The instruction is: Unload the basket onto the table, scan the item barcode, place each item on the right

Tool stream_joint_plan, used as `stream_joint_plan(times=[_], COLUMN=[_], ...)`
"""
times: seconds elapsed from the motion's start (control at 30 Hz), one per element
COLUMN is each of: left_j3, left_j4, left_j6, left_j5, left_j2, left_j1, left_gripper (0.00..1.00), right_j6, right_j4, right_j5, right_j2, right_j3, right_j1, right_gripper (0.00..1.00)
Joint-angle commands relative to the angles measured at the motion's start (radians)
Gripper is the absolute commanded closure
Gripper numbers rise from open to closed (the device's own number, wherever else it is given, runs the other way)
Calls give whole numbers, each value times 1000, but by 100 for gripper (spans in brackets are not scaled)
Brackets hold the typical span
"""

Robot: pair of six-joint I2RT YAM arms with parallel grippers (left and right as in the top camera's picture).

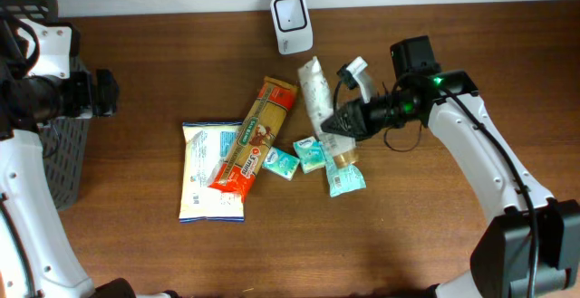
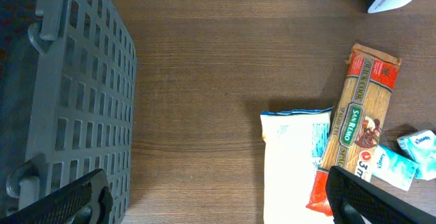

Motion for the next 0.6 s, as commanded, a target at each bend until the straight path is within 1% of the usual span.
stream_joint_plan(times=[0.0,0.1,0.27,0.4,0.5,0.53,0.57], left_j3=[2,2,2,2,2,2,2], left_j4=[1,1,1,1,1,1,1], left_j6=[12,12,12,12,12,12,12], left_j5=[11,11,11,11,11,11,11], left_j2=[1,1,1,1,1,1,1], left_j1=[5,4,4,5,5,5,4], left_gripper=[1,1,1,1,1,1,1], right_j6=[1,1,2,1,10,13,13], right_j4=[-21,-31,-35,-11,-19,-39,-70], right_j5=[227,272,386,411,430,430,430], right_j2=[34,108,285,349,353,353,353], right_j3=[18,11,11,11,17,40,71], right_j1=[-17,-72,-130,-174,-185,-189,-191], right_gripper=[96,96,96,94,56,46,41])
